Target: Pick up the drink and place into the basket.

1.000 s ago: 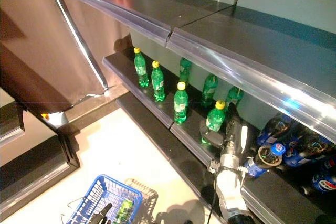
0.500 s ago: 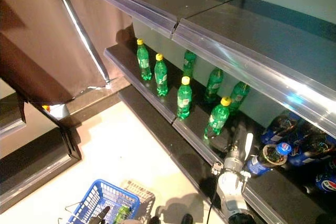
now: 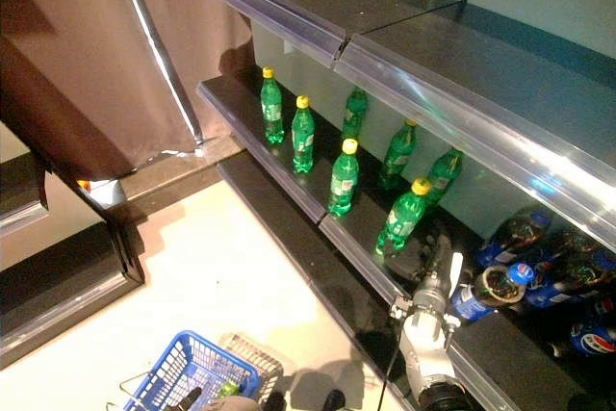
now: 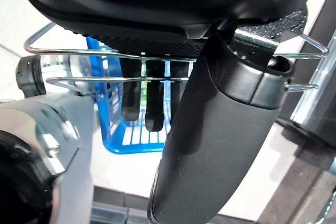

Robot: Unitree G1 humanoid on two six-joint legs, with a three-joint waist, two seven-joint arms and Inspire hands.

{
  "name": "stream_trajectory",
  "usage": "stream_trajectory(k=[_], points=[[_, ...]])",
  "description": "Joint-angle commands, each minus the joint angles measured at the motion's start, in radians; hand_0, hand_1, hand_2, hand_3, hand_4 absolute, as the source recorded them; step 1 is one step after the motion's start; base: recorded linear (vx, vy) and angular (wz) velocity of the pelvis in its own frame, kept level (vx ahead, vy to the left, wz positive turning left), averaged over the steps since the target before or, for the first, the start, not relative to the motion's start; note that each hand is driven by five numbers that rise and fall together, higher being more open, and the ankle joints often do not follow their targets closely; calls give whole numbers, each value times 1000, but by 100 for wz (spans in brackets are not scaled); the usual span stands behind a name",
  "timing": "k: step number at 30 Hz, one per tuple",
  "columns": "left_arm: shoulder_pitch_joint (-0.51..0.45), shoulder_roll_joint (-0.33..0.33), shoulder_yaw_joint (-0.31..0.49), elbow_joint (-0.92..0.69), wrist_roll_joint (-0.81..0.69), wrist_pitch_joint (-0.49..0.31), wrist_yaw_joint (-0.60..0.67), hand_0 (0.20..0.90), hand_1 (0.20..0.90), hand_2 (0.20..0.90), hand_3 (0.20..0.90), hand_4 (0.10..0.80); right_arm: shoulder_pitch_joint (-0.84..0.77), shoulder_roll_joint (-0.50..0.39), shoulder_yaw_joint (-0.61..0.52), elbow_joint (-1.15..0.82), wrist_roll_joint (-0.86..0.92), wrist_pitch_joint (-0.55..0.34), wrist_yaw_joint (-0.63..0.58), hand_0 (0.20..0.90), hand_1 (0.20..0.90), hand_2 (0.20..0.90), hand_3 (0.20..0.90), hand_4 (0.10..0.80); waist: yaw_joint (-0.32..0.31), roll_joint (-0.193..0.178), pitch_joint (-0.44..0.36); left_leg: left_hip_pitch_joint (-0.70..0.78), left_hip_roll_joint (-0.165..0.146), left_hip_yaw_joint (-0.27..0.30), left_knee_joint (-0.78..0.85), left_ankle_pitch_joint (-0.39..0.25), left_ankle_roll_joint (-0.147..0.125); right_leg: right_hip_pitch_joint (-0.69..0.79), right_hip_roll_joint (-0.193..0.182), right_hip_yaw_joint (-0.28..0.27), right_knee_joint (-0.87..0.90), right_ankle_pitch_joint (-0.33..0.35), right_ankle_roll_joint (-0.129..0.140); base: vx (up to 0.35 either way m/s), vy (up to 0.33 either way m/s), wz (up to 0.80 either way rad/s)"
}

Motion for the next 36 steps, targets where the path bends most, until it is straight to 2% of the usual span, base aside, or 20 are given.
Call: stream_trajectory(k=[1, 11, 22, 36], points=[[61, 35, -45, -64, 37, -28, -88, 300, 300, 300, 200, 100, -124, -59, -34, -25, 8, -49, 2, 900, 900, 900, 900, 800, 38, -15, -96, -59, -61, 32, 86, 2, 31, -25, -24, 111, 39, 26, 70, 80, 5, 4], [82, 58, -46, -85, 72, -24, -96, 300, 300, 300, 200, 100, -112, -70, -37, -51, 10, -40, -24, 900, 900, 900, 900, 800, 45, -19, -52, -91, -62, 33, 137, 6, 29, -56, -19, 101, 85, 24, 78, 57, -15, 8], [8, 120, -89, -164, 7, 8, -104, 300, 300, 300, 200, 100, -220, -93, -3, -54, 34, -59, -79, 900, 900, 900, 900, 800, 51, -31, 29, -220, -63, 39, 203, 18, 38, -166, 11, 123, 139, 30, 77, -63, -74, 0], [-36, 180, -114, -204, -59, 18, -105, 300, 300, 300, 200, 100, -313, -85, 13, -84, 51, -60, -126, 900, 900, 900, 900, 800, 64, -57, 89, -286, -59, 35, 233, 13, 50, -204, 42, 121, 146, 33, 65, -62, -51, 0]])
